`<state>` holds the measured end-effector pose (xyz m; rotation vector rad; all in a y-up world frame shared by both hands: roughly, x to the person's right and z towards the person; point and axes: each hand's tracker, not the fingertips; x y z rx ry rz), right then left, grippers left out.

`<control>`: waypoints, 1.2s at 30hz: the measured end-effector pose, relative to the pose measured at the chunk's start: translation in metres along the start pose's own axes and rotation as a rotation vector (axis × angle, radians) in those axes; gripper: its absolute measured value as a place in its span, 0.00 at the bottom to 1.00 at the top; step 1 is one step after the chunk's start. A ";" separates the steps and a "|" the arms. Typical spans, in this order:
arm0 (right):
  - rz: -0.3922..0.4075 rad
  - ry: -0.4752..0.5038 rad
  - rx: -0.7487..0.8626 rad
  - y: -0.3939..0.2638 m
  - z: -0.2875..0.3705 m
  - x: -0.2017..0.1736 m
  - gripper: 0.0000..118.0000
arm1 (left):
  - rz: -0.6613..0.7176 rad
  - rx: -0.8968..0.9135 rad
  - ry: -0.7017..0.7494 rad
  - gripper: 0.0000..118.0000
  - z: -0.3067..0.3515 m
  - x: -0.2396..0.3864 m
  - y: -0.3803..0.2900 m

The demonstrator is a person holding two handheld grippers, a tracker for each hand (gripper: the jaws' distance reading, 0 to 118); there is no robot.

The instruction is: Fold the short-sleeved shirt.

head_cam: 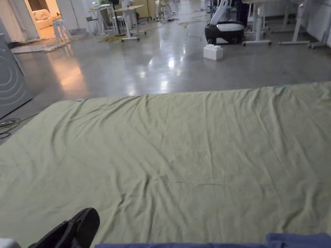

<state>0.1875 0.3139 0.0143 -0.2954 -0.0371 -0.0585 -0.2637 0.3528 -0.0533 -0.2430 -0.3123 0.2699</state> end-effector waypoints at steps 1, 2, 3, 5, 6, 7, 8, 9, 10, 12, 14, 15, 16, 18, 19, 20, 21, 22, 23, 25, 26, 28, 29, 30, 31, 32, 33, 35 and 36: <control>-0.013 0.006 -0.018 -0.003 -0.001 0.002 0.00 | 0.032 -0.019 0.004 0.01 -0.003 -0.014 0.002; -0.021 0.008 -0.029 -0.006 -0.002 0.003 0.00 | 0.042 -0.036 0.007 0.01 -0.006 -0.025 0.003; -0.036 0.011 -0.043 -0.010 -0.004 0.004 0.00 | 0.052 -0.101 -0.010 0.03 -0.013 -0.041 0.001; -0.065 0.015 -0.067 -0.015 -0.005 0.005 0.00 | 0.071 -0.215 -0.005 0.33 -0.033 -0.072 -0.012; -0.081 0.017 -0.074 -0.019 -0.006 0.005 0.00 | 0.103 -0.284 0.021 0.54 -0.045 -0.088 -0.024; -0.097 0.018 -0.085 -0.022 -0.006 0.005 0.00 | 0.133 -0.343 0.052 0.70 -0.058 -0.105 -0.038; -0.108 0.018 -0.093 -0.024 -0.006 0.006 0.00 | 0.164 -0.388 0.064 0.76 -0.069 -0.119 -0.052; -0.116 0.019 -0.103 -0.024 -0.007 0.004 0.00 | 0.191 -0.432 0.086 0.76 -0.078 -0.131 -0.066; -0.119 0.015 -0.114 -0.025 -0.007 0.004 0.00 | 0.177 -0.476 0.128 0.76 -0.090 -0.144 -0.082; -0.117 0.001 -0.132 -0.028 -0.007 0.003 0.00 | 0.169 -0.549 0.145 0.76 -0.110 -0.165 -0.111; -0.114 -0.009 -0.144 -0.026 -0.007 0.003 0.00 | 0.227 -0.602 0.164 0.76 -0.125 -0.181 -0.132; -0.114 -0.015 -0.148 -0.026 -0.007 0.003 0.00 | 0.256 -0.622 0.153 0.76 -0.132 -0.189 -0.140; -0.114 -0.019 -0.151 -0.027 -0.006 0.003 0.00 | 0.279 -0.633 0.160 0.76 -0.137 -0.195 -0.146; -0.120 -0.026 -0.158 -0.026 -0.006 0.005 0.00 | 0.360 -0.654 0.142 0.76 -0.146 -0.204 -0.156; -0.124 -0.029 -0.161 -0.025 -0.007 0.005 0.00 | 0.393 -0.656 0.130 0.76 -0.150 -0.205 -0.158; -0.127 -0.032 -0.164 -0.025 -0.007 0.005 0.00 | 0.391 -0.629 0.112 0.76 -0.151 -0.206 -0.157; -0.130 -0.032 -0.164 -0.025 -0.007 0.006 0.00 | 0.399 -0.617 0.093 0.74 -0.153 -0.207 -0.155; -0.132 -0.032 -0.165 -0.025 -0.008 0.005 0.00 | 0.425 -0.616 0.089 0.68 -0.153 -0.205 -0.153; -0.135 -0.032 -0.167 -0.024 -0.009 0.004 0.00 | 0.475 -0.619 0.081 0.49 -0.155 -0.205 -0.153; -0.134 -0.026 -0.170 -0.024 -0.011 0.001 0.00 | 0.579 -0.622 -0.007 0.34 -0.158 -0.207 -0.156; -0.129 -0.022 -0.170 -0.024 -0.011 -0.001 0.00 | 0.589 -0.630 -0.003 0.31 -0.158 -0.203 -0.159; -0.107 -0.020 -0.174 -0.023 -0.013 -0.005 0.00 | 0.530 -0.667 0.035 0.25 -0.164 -0.199 -0.165; -0.093 -0.021 -0.176 -0.023 -0.014 -0.007 0.00 | 0.543 -0.671 0.038 0.18 -0.165 -0.200 -0.163; -0.083 -0.022 -0.179 -0.023 -0.014 -0.009 0.00 | 0.559 -0.672 0.032 0.11 -0.166 -0.203 -0.163; -0.079 -0.019 -0.180 -0.023 -0.014 -0.009 0.00 | 0.569 -0.674 0.011 0.11 -0.166 -0.204 -0.160; -0.077 -0.015 -0.182 -0.023 -0.014 -0.009 0.00 | 0.564 -0.676 0.013 0.09 -0.165 -0.204 -0.156; -0.078 -0.011 -0.184 -0.024 -0.014 -0.008 0.00 | 0.562 -0.671 0.016 0.08 -0.163 -0.203 -0.152; -0.085 -0.012 -0.184 -0.025 -0.014 -0.007 0.00 | 0.567 -0.626 0.022 0.07 -0.157 -0.204 -0.140; -0.097 -0.010 -0.185 -0.025 -0.014 -0.005 0.00 | 0.576 -0.619 0.016 0.07 -0.154 -0.205 -0.132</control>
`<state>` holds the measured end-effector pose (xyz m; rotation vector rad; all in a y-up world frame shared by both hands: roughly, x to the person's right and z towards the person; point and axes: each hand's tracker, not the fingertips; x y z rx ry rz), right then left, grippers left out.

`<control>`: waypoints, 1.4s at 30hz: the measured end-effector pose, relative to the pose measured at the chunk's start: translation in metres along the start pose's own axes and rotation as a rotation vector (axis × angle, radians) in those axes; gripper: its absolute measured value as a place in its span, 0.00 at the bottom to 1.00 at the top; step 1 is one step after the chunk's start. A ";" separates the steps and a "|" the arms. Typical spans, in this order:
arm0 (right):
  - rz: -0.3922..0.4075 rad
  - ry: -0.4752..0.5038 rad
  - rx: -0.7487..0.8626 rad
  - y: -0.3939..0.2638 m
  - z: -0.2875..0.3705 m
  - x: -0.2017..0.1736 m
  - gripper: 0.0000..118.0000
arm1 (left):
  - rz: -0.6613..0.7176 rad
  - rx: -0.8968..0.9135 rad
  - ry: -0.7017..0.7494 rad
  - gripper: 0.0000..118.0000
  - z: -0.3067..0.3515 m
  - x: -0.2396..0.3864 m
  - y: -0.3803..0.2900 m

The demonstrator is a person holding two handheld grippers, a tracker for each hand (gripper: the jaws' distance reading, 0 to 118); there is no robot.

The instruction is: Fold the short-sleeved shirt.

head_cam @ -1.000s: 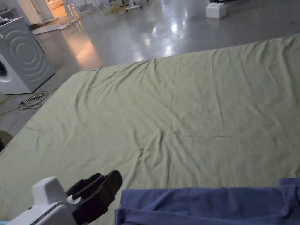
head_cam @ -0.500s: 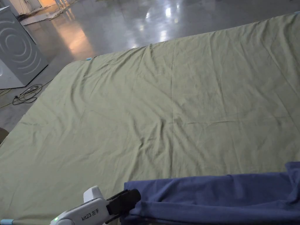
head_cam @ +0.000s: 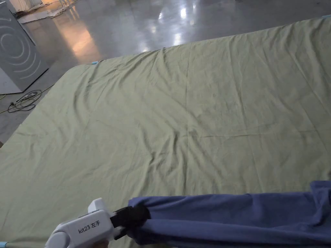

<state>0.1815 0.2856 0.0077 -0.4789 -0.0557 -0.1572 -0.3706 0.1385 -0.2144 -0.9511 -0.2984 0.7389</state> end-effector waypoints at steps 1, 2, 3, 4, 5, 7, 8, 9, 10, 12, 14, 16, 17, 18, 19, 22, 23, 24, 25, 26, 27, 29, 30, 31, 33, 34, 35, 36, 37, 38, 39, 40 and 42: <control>-0.015 0.007 -0.003 0.000 -0.002 0.003 0.00 | 0.004 0.011 -0.003 0.07 0.007 0.002 0.006; -0.025 0.008 -0.004 0.000 -0.002 0.004 0.00 | -0.007 0.023 0.011 0.07 0.013 0.002 0.011; -0.035 0.009 -0.002 0.000 -0.003 0.006 0.00 | -0.036 0.049 0.037 0.07 0.022 0.005 0.018; -0.043 0.008 -0.003 0.000 -0.003 0.008 0.00 | -0.037 0.052 0.039 0.07 0.030 0.006 0.024; -0.053 0.004 -0.008 -0.001 -0.004 0.010 0.00 | -0.054 0.104 0.071 0.07 0.041 0.008 0.032; -0.070 0.009 -0.009 -0.003 -0.004 0.016 0.00 | -0.059 0.175 0.130 0.07 0.062 0.008 0.051; -0.076 0.011 -0.010 -0.005 -0.004 0.018 0.00 | -0.082 0.202 0.174 0.07 0.069 0.010 0.057; -0.085 0.007 -0.013 -0.007 -0.005 0.021 0.00 | -0.108 0.213 0.218 0.07 0.076 0.016 0.062; -0.099 0.005 -0.018 -0.009 -0.005 0.024 0.00 | -0.140 0.207 0.236 0.07 0.079 0.026 0.064; -0.145 0.008 -0.027 -0.014 -0.007 0.031 0.00 | -0.182 0.198 0.210 0.07 0.073 0.049 0.054; -0.208 0.012 -0.041 -0.018 -0.010 0.038 0.00 | -0.260 0.175 0.133 0.07 0.056 0.082 0.032; -0.231 0.007 -0.030 -0.018 -0.007 0.042 0.00 | -0.311 0.120 0.057 0.07 0.031 0.114 0.006; -0.232 0.003 -0.018 -0.018 -0.004 0.042 0.00 | -0.331 0.085 0.015 0.07 0.014 0.130 -0.009; -0.227 -0.006 0.001 -0.017 0.001 0.043 0.00 | -0.343 0.060 -0.011 0.07 -0.006 0.143 -0.026; -0.220 -0.013 0.010 -0.015 0.005 0.044 0.00 | -0.355 0.026 -0.007 0.07 -0.022 0.152 -0.037; -0.187 -0.059 0.022 -0.013 0.018 0.049 0.00 | -0.440 -0.087 0.084 0.07 -0.077 0.175 -0.073; -0.179 -0.075 0.020 -0.013 0.022 0.052 0.00 | -0.458 -0.125 0.085 0.07 -0.092 0.180 -0.083; -0.171 -0.088 0.018 -0.014 0.026 0.055 0.00 | -0.465 -0.154 0.079 0.07 -0.104 0.182 -0.092; -0.163 -0.099 0.016 -0.016 0.028 0.057 0.00 | -0.460 -0.180 0.076 0.07 -0.114 0.184 -0.098; -0.159 -0.111 0.010 -0.017 0.030 0.059 0.00 | -0.463 -0.203 0.087 0.07 -0.124 0.184 -0.103; -0.152 -0.124 0.001 -0.019 0.031 0.062 0.00 | -0.500 -0.216 0.100 0.08 -0.131 0.187 -0.107; -0.146 -0.139 -0.012 -0.023 0.031 0.063 0.00 | -0.548 -0.202 0.126 0.20 -0.133 0.193 -0.111; -0.147 -0.144 -0.017 -0.024 0.030 0.064 0.00 | -0.534 -0.193 0.102 0.32 -0.128 0.193 -0.108; -0.151 -0.142 -0.018 -0.025 0.029 0.063 0.00 | -0.534 -0.181 0.076 0.44 -0.122 0.194 -0.105; -0.164 -0.129 -0.017 -0.026 0.027 0.061 0.00 | -0.501 -0.090 0.026 0.68 -0.100 0.197 -0.096; -0.167 -0.121 -0.015 -0.026 0.026 0.060 0.00 | -0.491 -0.043 0.026 0.69 -0.089 0.194 -0.089; -0.166 -0.110 -0.014 -0.026 0.023 0.058 0.00 | -0.467 0.010 0.037 0.69 -0.078 0.190 -0.083; -0.162 -0.101 -0.014 -0.025 0.021 0.057 0.00 | -0.428 0.047 0.055 0.69 -0.070 0.185 -0.077; -0.155 -0.094 -0.012 -0.025 0.020 0.054 0.00 | -0.378 0.080 0.071 0.68 -0.064 0.179 -0.073; -0.145 -0.089 -0.011 -0.024 0.019 0.052 0.00 | -0.312 0.099 0.072 0.62 -0.062 0.168 -0.068; -0.130 -0.086 -0.005 -0.023 0.020 0.050 0.00 | -0.251 0.095 0.054 0.50 -0.064 0.158 -0.067; -0.119 -0.085 -0.002 -0.023 0.020 0.049 0.00 | -0.215 0.070 0.042 0.31 -0.069 0.151 -0.069; -0.106 -0.087 -0.003 -0.023 0.022 0.048 0.00 | -0.192 -0.034 0.041 0.04 -0.091 0.142 -0.082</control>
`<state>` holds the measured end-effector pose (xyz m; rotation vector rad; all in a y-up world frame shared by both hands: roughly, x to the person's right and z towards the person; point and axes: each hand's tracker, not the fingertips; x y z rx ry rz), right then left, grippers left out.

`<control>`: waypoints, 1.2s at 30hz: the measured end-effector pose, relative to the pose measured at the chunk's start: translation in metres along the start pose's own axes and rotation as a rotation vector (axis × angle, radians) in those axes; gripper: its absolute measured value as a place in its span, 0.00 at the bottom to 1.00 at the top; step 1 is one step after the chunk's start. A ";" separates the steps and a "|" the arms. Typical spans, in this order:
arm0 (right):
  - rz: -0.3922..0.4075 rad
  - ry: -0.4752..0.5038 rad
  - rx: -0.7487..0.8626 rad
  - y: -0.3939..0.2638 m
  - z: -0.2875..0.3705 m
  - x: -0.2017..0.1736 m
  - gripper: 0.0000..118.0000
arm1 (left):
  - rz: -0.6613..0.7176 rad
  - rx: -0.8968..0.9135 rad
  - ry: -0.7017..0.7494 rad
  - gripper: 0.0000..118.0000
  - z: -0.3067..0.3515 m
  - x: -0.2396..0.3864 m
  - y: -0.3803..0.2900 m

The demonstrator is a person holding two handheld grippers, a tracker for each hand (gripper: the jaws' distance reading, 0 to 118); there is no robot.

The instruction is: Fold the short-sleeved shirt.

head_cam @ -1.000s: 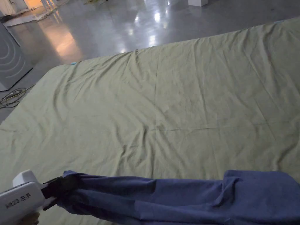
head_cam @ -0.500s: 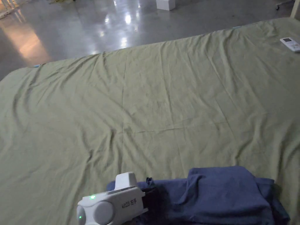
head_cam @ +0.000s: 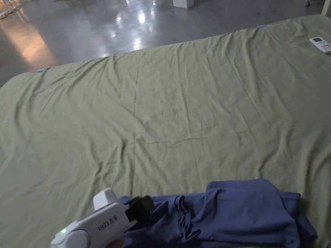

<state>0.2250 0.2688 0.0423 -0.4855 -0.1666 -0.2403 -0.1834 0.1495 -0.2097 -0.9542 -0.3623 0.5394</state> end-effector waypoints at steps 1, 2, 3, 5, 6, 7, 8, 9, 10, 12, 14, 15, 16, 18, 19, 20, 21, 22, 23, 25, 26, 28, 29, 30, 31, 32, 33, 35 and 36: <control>0.002 -0.001 -0.002 0.000 0.001 0.000 0.00 | -0.017 -0.034 -0.010 0.04 -0.007 0.002 -0.010; 0.004 -0.002 -0.005 -0.001 0.002 0.001 0.00 | -0.042 -0.079 -0.075 0.04 -0.017 0.005 -0.020; 0.004 -0.007 -0.009 -0.003 0.004 0.001 0.00 | -0.048 -0.126 -0.124 0.04 -0.027 0.010 -0.031; 0.003 -0.016 -0.023 -0.005 0.006 0.003 0.00 | -0.057 -0.193 -0.116 0.03 -0.050 0.022 -0.052; 0.002 -0.020 -0.029 -0.006 0.006 0.004 0.00 | -0.081 -0.212 -0.103 0.02 -0.060 0.026 -0.059; 0.002 -0.025 -0.034 -0.007 0.007 0.004 0.00 | -0.087 -0.168 -0.107 0.02 -0.064 0.028 -0.061; 0.003 -0.028 -0.038 -0.007 0.007 0.004 0.00 | -0.092 -0.143 -0.101 0.02 -0.069 0.030 -0.061; 0.002 -0.032 -0.041 -0.008 0.008 0.004 0.00 | -0.082 -0.151 -0.086 0.02 -0.068 0.032 -0.055; 0.002 -0.032 -0.041 -0.008 0.009 0.004 0.00 | -0.071 -0.156 -0.087 0.02 -0.065 0.034 -0.052; -0.008 -0.026 -0.044 -0.008 0.008 0.004 0.00 | -0.101 -0.158 -0.106 0.02 -0.052 0.033 -0.042; -0.015 -0.020 -0.050 -0.008 0.005 0.004 0.00 | -0.151 -0.070 -0.099 0.14 -0.025 0.029 -0.031; -0.014 -0.018 -0.049 -0.009 0.004 0.003 0.00 | -0.167 0.006 -0.101 0.31 -0.003 0.021 -0.022; -0.015 -0.016 -0.048 -0.009 0.002 0.002 0.00 | -0.168 0.041 -0.099 0.51 0.010 0.014 -0.017; -0.029 0.003 -0.054 -0.009 -0.002 0.001 0.00 | -0.104 0.111 -0.077 0.80 0.042 -0.011 0.002; -0.036 0.012 -0.056 -0.009 -0.004 0.001 0.00 | -0.073 0.135 -0.067 0.81 0.052 -0.025 0.009; -0.043 0.026 -0.058 -0.010 -0.006 0.000 0.00 | -0.011 0.153 -0.033 0.81 0.060 -0.045 0.018; -0.047 0.034 -0.061 -0.010 -0.008 -0.001 0.00 | 0.030 0.160 -0.008 0.81 0.063 -0.057 0.022; -0.050 0.042 -0.065 -0.011 -0.010 -0.002 0.00 | 0.089 0.156 0.015 0.81 0.062 -0.073 0.024; -0.049 0.047 -0.069 -0.017 -0.013 0.001 0.00 | 0.144 0.134 0.011 0.80 0.058 -0.086 0.026; -0.033 0.051 -0.084 -0.017 -0.015 -0.002 0.00 | 0.231 0.056 -0.068 0.80 0.041 -0.107 0.026; -0.016 0.051 -0.087 -0.017 -0.014 -0.004 0.00 | 0.253 0.026 -0.093 0.80 0.035 -0.111 0.023; 0.008 0.057 -0.089 -0.017 -0.013 -0.006 0.00 | 0.275 -0.025 -0.157 0.78 0.016 -0.112 0.014; 0.011 0.057 -0.093 -0.017 -0.013 -0.006 0.00 | 0.267 -0.036 -0.188 0.70 0.011 -0.110 0.011; 0.011 0.054 -0.095 -0.017 -0.012 -0.006 0.00 | 0.240 -0.012 -0.210 0.53 0.010 -0.104 0.010; 0.009 0.051 -0.096 -0.018 -0.011 -0.007 0.00 | 0.241 -0.017 -0.197 0.21 0.007 -0.101 0.010; 0.005 0.047 -0.098 -0.018 -0.010 -0.006 0.00 | 0.248 -0.031 -0.188 0.11 0.004 -0.094 0.009; -0.001 0.044 -0.098 -0.019 -0.010 -0.005 0.00 | 0.248 -0.042 -0.166 0.11 -0.001 -0.092 0.008; -0.012 0.044 -0.101 -0.020 -0.009 -0.003 0.00 | 0.258 -0.033 -0.179 0.11 0.001 -0.093 0.009; -0.014 0.041 -0.104 -0.020 -0.009 -0.002 0.00 | 0.261 -0.031 -0.182 0.11 0.004 -0.093 0.012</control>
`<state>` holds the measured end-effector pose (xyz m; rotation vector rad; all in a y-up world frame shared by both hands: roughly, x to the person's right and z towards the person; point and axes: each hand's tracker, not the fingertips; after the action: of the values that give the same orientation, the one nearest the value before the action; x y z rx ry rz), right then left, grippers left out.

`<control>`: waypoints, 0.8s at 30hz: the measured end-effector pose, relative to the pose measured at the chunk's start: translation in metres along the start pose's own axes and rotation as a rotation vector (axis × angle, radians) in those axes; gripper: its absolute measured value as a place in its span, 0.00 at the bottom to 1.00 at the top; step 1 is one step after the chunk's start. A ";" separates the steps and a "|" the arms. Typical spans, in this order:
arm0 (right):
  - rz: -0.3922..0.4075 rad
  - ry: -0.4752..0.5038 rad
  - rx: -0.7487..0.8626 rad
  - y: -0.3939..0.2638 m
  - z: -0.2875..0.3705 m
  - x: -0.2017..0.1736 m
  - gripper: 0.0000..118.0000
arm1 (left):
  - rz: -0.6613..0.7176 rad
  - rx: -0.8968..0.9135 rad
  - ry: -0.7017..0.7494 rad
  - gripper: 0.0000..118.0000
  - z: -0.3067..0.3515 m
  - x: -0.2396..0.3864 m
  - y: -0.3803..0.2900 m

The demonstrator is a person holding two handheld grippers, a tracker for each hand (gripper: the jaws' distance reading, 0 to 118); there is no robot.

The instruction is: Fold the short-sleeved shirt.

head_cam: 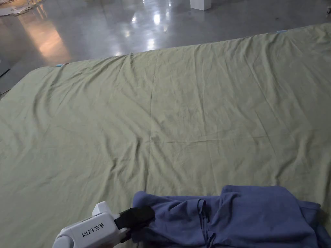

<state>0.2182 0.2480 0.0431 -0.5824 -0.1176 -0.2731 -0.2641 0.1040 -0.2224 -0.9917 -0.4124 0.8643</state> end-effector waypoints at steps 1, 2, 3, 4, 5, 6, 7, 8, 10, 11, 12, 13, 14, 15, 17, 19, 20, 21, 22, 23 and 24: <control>-0.001 -0.005 -0.001 0.000 0.000 0.001 0.00 | 0.006 0.008 0.001 0.11 0.006 0.002 0.002; -0.004 -0.007 -0.001 -0.001 0.000 0.002 0.00 | 0.008 0.038 -0.003 0.11 0.014 0.003 0.004; -0.010 -0.004 -0.003 0.000 0.000 0.003 0.00 | 0.015 0.086 -0.010 0.11 0.025 0.003 0.008; -0.016 0.001 -0.004 0.000 -0.001 0.003 0.00 | 0.018 0.113 -0.005 0.11 0.037 0.005 0.012; -0.021 0.005 -0.003 0.000 -0.002 0.004 0.00 | 0.017 0.141 0.002 0.11 0.049 0.004 0.017; -0.023 0.006 -0.001 0.000 -0.002 0.004 0.00 | -0.007 0.173 0.021 0.11 0.063 0.003 0.023; -0.025 0.007 0.002 0.001 -0.003 0.003 0.00 | -0.041 0.192 0.067 0.11 0.076 0.005 0.029; -0.028 0.011 0.007 0.000 -0.004 0.003 0.00 | -0.086 0.222 0.141 0.11 0.090 0.007 0.035; -0.039 0.023 0.009 -0.002 -0.009 0.004 0.00 | -0.193 0.255 0.240 0.11 0.105 0.026 0.036; -0.045 0.032 0.003 -0.002 -0.012 0.003 0.00 | -0.244 0.261 0.237 0.11 0.106 0.041 0.031; -0.049 0.038 -0.003 -0.003 -0.015 0.002 0.00 | -0.266 0.259 0.192 0.11 0.102 0.054 0.026; -0.052 0.039 -0.006 -0.004 -0.016 0.000 0.00 | -0.271 0.247 0.137 0.11 0.094 0.067 0.018; -0.053 0.040 -0.008 -0.004 -0.016 -0.002 0.00 | -0.275 0.213 0.064 0.11 0.083 0.084 0.008; -0.051 0.046 -0.004 -0.005 -0.015 -0.003 0.00 | -0.311 0.191 0.029 0.11 0.069 0.102 -0.005; -0.038 0.051 0.011 -0.005 -0.008 -0.006 0.00 | -0.412 0.123 0.018 0.11 0.036 0.135 -0.030; -0.026 0.040 0.020 -0.006 -0.001 -0.007 0.00 | -0.493 0.028 0.036 0.11 0.001 0.163 -0.055; -0.026 0.031 0.022 -0.007 0.002 -0.005 0.00 | -0.531 -0.020 0.030 0.11 -0.020 0.173 -0.069; -0.030 0.023 0.021 -0.009 0.004 -0.003 0.00 | -0.567 -0.065 0.036 0.11 -0.037 0.180 -0.080; -0.038 0.012 0.015 -0.011 0.005 0.000 0.00 | -0.578 -0.103 0.074 0.11 -0.053 0.186 -0.090; -0.045 -0.009 0.007 -0.012 0.008 0.004 0.00 | -0.587 -0.123 0.111 0.15 -0.067 0.190 -0.100; -0.057 -0.037 0.006 -0.015 0.011 0.007 0.00 | -0.597 -0.120 0.125 0.21 -0.078 0.189 -0.107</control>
<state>0.2201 0.2402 0.0611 -0.5793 -0.1707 -0.3176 -0.0504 0.1823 -0.1840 -0.9521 -0.6169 0.2407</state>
